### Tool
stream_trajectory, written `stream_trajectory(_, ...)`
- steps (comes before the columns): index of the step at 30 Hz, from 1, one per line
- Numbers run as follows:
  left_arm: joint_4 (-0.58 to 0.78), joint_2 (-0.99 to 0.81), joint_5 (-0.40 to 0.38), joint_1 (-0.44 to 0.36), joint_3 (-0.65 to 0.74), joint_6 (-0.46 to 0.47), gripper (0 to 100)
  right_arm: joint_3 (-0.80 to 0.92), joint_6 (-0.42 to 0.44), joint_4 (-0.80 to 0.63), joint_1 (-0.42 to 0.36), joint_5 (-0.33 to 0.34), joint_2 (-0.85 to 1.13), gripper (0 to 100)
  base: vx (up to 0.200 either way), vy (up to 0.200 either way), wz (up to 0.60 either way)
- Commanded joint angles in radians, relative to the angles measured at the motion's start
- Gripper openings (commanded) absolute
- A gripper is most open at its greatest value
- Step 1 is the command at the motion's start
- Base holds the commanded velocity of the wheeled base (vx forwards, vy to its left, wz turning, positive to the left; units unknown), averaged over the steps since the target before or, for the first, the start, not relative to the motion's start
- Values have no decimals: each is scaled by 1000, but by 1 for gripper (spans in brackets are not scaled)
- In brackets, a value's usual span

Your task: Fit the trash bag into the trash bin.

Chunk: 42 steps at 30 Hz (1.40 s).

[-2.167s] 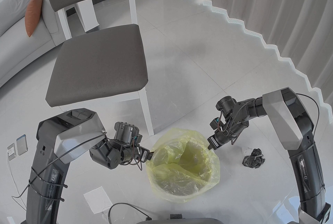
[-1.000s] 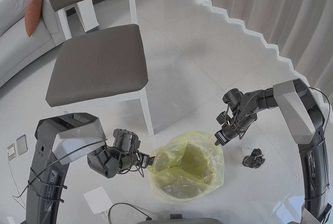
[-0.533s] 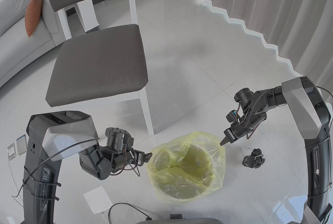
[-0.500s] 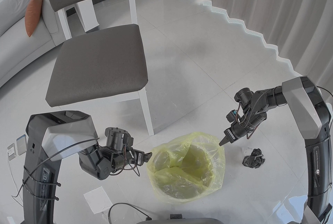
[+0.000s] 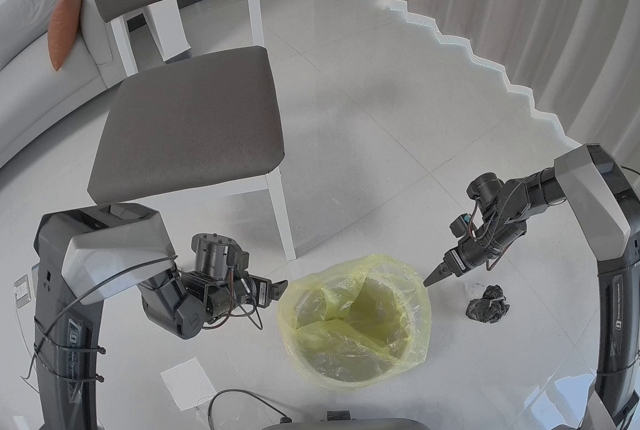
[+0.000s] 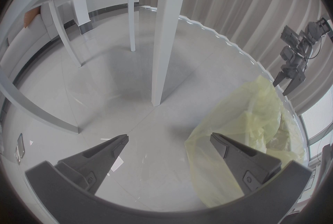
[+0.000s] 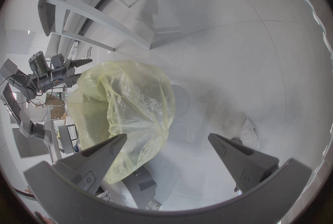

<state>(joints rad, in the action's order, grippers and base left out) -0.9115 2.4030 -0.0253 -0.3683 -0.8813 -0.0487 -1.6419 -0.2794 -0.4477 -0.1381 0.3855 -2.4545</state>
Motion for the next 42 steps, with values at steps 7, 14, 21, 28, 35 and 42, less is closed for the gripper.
stream_trajectory(7,-83,15,-31,0,8,-74,100,33,3,15,31,30,57,100,0,0,0)
stream_trajectory(14,-241,-19,-104,54,143,-125,100,198,-6,78,15,102,258,100,0,0,0)
stream_trajectory(21,-253,-38,-94,51,146,-118,100,565,-7,471,-195,64,377,100,0,0,0)
stream_trajectory(28,-265,-107,-45,46,143,-108,100,746,-23,854,-400,-185,333,100,0,0,0)
stream_trajectory(35,-265,-171,1,58,174,-106,100,732,-181,897,-457,-306,292,100,0,0,0)
stream_trajectory(42,-267,-228,25,88,205,-111,100,692,-265,922,-476,-473,207,100,0,0,0)
